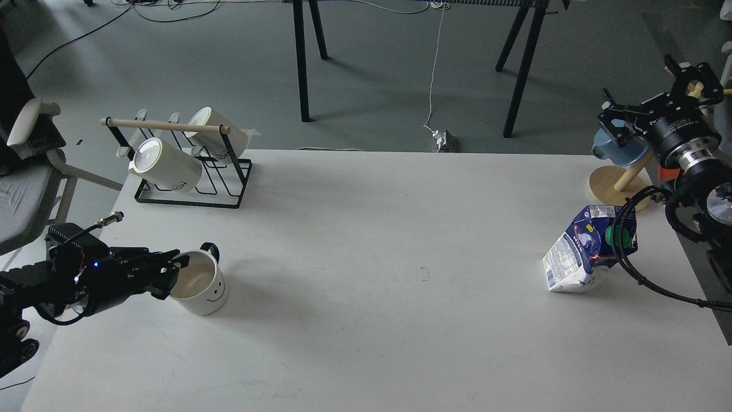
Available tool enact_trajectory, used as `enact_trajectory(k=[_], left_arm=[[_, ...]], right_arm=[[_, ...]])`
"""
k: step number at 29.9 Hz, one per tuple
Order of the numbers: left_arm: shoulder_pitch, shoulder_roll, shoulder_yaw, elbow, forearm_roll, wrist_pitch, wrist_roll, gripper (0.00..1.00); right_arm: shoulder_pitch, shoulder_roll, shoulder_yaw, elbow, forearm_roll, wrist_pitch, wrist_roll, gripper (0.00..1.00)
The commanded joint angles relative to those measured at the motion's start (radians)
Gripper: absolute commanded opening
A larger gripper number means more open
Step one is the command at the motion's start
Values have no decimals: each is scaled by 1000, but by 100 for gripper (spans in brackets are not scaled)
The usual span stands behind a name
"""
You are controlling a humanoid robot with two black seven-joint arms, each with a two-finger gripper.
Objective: Place cup and milk with both arms
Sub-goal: 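Grasp the white mug rim with the left gripper and lift it, then carry the mug toward the table center and set it down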
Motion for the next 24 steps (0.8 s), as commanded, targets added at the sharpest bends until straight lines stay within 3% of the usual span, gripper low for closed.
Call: enact_trajectory(k=[1,9,14,19,24], left_arm=[[-5,2,-3,-1,-1,-2,-3,3],[-136,45,-6,-127,-3,-28,-35,2],[-250,10,-6,-205,-1,-153,-32,3],[-325,-180,-1,-205,8,-302,-16,3],[-316,-366,6,-172,169,-376,49,4]], right_arm=[[0,-1,0,-9,0,0,0,99],[0,-4,0,-17,0,0,0,99],[0,-16,2,-14,0,0,0,99],[3,-41,3,-9,0,0,0,99],[15,-61,5,-4,0,0,-1,99]])
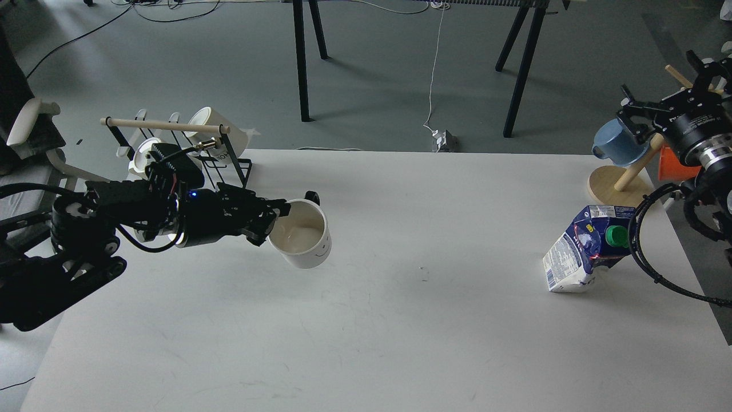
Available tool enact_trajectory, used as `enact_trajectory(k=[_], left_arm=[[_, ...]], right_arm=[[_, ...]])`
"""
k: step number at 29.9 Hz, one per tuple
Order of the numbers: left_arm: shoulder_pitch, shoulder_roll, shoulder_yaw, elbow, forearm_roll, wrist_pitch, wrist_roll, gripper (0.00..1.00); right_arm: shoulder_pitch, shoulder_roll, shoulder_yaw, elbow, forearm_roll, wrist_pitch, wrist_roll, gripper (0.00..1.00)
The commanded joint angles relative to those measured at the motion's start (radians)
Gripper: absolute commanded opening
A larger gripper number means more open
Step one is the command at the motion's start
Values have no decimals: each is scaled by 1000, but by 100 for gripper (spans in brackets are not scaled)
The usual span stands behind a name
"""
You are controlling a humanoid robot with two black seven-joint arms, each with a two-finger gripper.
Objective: Place cup and milk with both arms
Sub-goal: 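Carry the mug toward the table center and set it down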
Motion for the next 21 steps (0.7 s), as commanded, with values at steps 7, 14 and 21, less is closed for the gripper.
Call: enact_trajectory(k=[7,14,21], left_arm=[[-7,-342,33,120,138,-109,65,4],[-4,-390,53,123,138,-159,90,6],[1,-456,61,163,138,-157,94,8]], right_arm=[[18,-14,-3,4,-3,0,-1,99],[30,-44,-6,7,-5,0,-4,99],[33,-31,-6,7,-9,0,-4,99]])
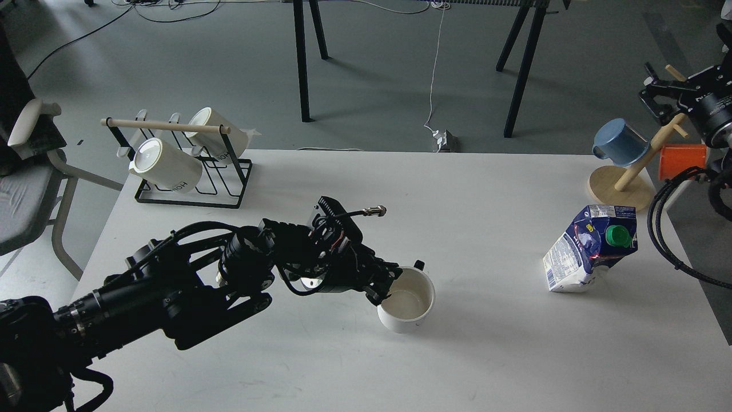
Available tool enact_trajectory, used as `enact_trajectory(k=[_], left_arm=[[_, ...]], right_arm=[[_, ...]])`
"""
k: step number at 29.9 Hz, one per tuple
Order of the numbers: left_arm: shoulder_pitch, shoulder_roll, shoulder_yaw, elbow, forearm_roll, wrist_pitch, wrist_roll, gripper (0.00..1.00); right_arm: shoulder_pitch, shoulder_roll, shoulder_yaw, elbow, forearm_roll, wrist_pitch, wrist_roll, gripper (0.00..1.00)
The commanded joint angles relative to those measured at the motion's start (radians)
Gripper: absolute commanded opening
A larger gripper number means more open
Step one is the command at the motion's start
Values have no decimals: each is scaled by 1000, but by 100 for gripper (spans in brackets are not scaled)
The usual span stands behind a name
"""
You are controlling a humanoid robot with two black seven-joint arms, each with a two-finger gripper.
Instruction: Place cup and milk with both arms
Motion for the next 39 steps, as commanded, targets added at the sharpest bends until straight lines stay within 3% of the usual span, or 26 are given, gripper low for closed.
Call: enact_trajectory(k=[1,6,13,16,18,21,24,29,33,39], left_arm=[[1,-38,1,33,0,0,2,10],[1,-72,-1,61,0,19,56,43],[-5,-72,-1,59,0,75,55,58],[-10,-70,-18,54,0,98,50,87],[-14,-64,-33,50,0,164,53,95],[-29,-63,-109,59,0,239,61,99],[-62,-61,-235,62,-14,241,59,99],[-69,-55,-491,67,-400,249,56,99],[-105,-9,-611,151,-702,299,30,99],[-132,63,-680,219,-1161,347,-59,99]], right_arm=[[0,7,0,1,-1,0,0,99],[5,-1,-4,7,-1,0,-2,99],[29,-39,-4,34,-1,0,-8,99],[56,-53,-4,34,-3,0,-9,99],[75,-70,-4,37,-1,0,-9,99],[83,-102,-4,79,-3,0,-11,99],[71,-148,-4,172,-1,0,-9,99],[-62,-257,21,327,13,0,6,99],[-209,-323,52,413,19,0,21,99],[-423,-389,73,507,97,0,37,99]])
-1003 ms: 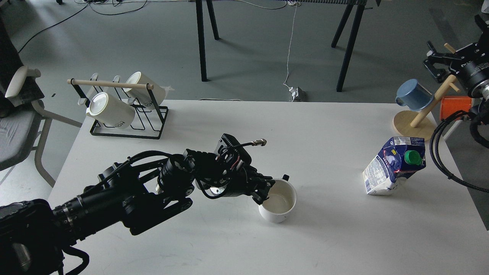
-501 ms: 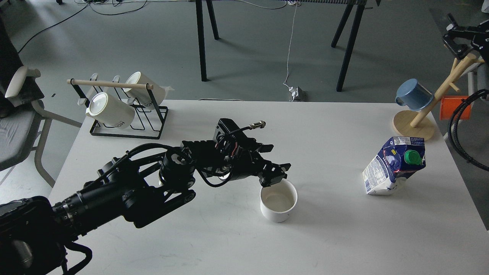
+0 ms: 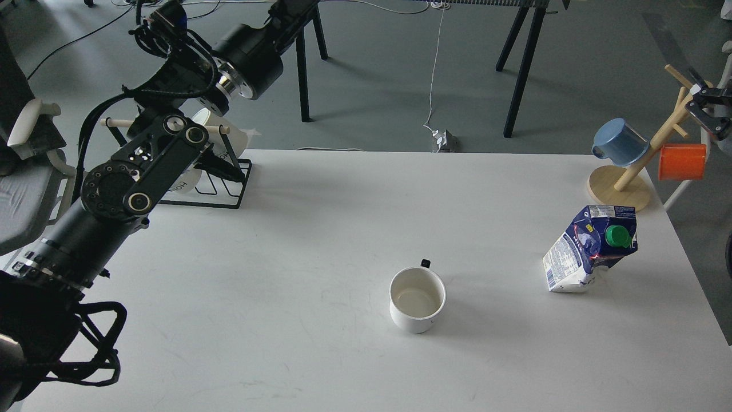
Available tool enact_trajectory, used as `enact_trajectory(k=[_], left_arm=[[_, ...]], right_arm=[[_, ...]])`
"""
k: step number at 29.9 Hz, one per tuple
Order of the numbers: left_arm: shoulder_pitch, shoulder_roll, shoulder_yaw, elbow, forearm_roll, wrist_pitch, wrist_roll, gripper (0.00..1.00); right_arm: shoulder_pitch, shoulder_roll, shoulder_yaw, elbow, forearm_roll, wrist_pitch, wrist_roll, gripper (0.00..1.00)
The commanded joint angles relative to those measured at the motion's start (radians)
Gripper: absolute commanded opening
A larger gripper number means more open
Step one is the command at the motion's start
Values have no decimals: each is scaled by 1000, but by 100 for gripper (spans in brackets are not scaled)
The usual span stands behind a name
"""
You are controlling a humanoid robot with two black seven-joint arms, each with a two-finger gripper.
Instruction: Place cup and milk with both arms
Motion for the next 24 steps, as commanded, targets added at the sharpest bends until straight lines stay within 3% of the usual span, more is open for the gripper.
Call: enact_trajectory(k=[1,9,13,17,24], left_arm=[[-6,42,-44,27,-302,11,-30,99],[0,146,-56,88,-869,-8,-20,100],[-4,189,-59,147,-963,-45,-33,99],[11,188,-63,151,-969,-72,-33,99],[29,180,-63,142,-971,-59,-32,100]], right_arm=[[-130,-26,4,30,62,0,15,99],[-429,-44,8,48,222,0,127,99],[-593,-38,5,139,219,0,170,99],[-716,17,2,240,205,0,177,99],[-775,176,-6,249,184,0,176,99]])
